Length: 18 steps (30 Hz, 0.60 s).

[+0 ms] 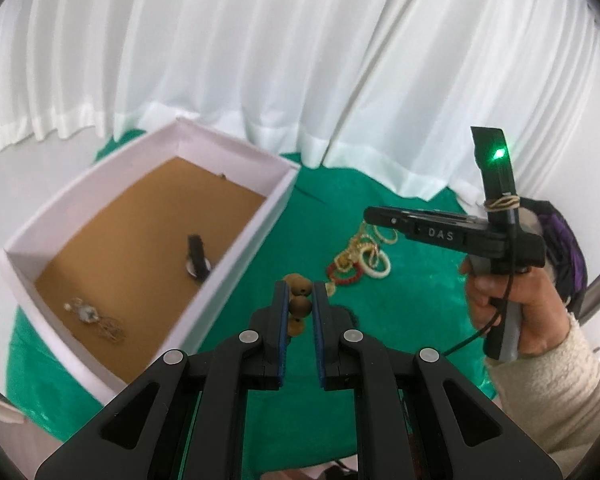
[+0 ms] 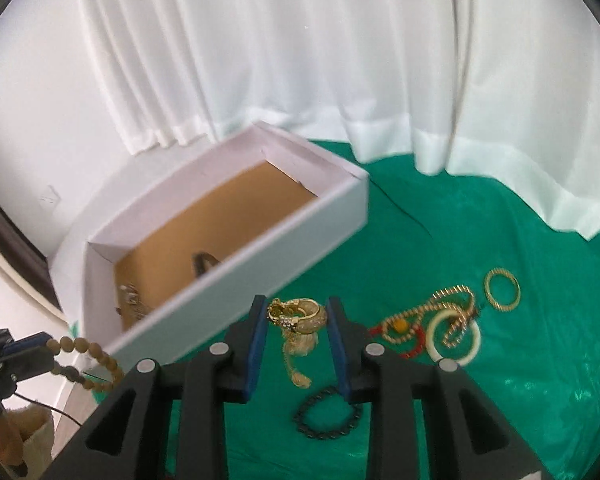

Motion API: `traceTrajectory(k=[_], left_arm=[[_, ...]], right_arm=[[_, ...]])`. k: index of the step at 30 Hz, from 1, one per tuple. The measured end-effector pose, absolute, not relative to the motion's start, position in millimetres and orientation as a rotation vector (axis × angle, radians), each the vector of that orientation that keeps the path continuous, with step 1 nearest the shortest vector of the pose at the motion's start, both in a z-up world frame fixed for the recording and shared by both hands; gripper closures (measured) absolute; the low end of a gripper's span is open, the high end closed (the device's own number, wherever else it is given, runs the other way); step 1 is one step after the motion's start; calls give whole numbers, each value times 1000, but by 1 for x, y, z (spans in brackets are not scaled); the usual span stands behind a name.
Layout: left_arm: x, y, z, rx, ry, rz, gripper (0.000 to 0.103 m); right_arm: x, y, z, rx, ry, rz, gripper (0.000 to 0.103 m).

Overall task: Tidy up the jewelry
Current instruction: 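Carry the gold pendant and brown bracelet into the white box, open both grippers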

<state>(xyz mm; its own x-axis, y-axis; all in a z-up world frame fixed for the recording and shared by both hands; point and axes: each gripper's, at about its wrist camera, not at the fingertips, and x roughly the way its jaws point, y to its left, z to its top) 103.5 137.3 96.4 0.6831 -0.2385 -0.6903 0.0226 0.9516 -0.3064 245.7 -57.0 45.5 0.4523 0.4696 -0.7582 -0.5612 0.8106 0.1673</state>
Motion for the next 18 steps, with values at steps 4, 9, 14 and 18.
traceTrajectory(k=[4,9,14,18], left_arm=[[103,156,105,-275,798,-112,94],[110,185,110,-274,801,-52,94],[130,226,110,-299,813,25,94],[153,262,95,-331,831,82,94]], right_arm=[[234,-39,63,-132,876,683,73],[230,-13,86,-137,857,751,73],[237,21,120,-145,798,818,73],[250,54,130,-148,782,868,73]])
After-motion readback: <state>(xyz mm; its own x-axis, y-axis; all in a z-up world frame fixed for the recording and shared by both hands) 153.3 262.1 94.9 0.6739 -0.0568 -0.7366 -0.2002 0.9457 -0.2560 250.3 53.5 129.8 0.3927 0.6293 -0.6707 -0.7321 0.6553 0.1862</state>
